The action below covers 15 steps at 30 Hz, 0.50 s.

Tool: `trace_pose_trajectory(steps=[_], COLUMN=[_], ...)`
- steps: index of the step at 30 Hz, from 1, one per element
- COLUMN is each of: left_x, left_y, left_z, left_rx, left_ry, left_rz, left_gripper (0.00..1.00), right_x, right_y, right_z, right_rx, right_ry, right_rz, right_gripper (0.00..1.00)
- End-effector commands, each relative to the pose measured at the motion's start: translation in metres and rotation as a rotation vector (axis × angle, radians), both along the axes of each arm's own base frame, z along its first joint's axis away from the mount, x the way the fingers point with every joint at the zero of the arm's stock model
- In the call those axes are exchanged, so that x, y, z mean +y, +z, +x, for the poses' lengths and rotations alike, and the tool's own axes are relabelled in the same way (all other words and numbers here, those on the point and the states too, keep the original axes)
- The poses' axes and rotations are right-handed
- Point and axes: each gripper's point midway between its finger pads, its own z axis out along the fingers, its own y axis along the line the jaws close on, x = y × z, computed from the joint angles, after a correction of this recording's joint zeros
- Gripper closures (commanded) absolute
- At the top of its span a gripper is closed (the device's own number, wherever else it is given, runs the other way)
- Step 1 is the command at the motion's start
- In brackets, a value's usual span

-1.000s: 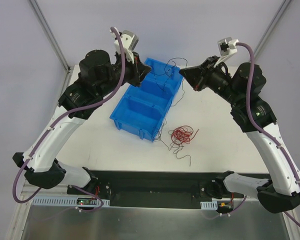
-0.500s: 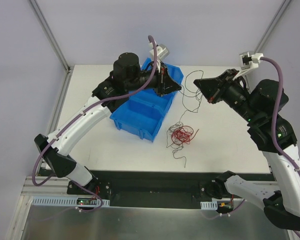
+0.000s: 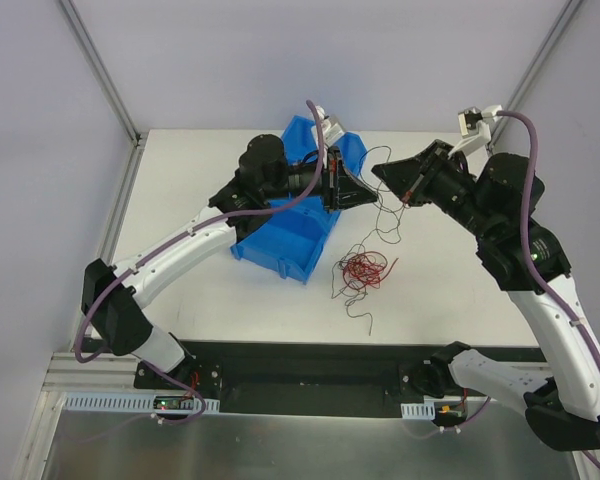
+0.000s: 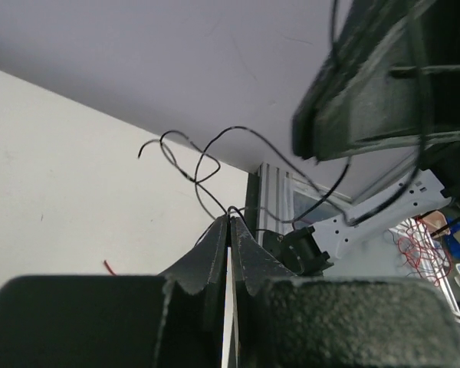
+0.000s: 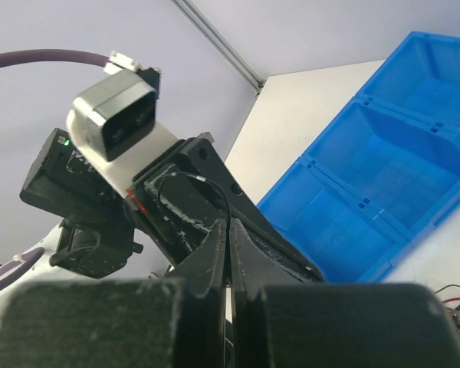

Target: Untangle the cables

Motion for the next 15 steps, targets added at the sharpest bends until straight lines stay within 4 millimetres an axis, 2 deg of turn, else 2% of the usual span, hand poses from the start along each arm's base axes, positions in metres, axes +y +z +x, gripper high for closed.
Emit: trace_pose_trajectory(steps=[1,7,11,15], left_x=[0.014,0.023,0.023,0.023], left_y=[0.065,0.068,0.067,0.070], left_z=[-0.034,-0.044,-0.050,-0.046], left_rx=[-0.166,-0.206,-0.198,-0.202], left_ry=[-0.076,-0.076,-0.096,-0.066], left_rz=[-0.173,-0.191,-0.189,-0.196], left_gripper=[0.98,0.98,0.96,0.92], right_x=[-0.002,0.000,-0.002,0.001], right_y=[0.016,0.006,0.012,0.016], right_z=[-0.004,0.000,0.000,-0.002], right_rx=[-0.027,0.010,-0.010,-0.014], right_ry=[-0.002,-0.016,-0.021,0.001], right_rz=[0.071,0.087,0.089,0.100], right_gripper=[1.00,1.00,0.99,1.00])
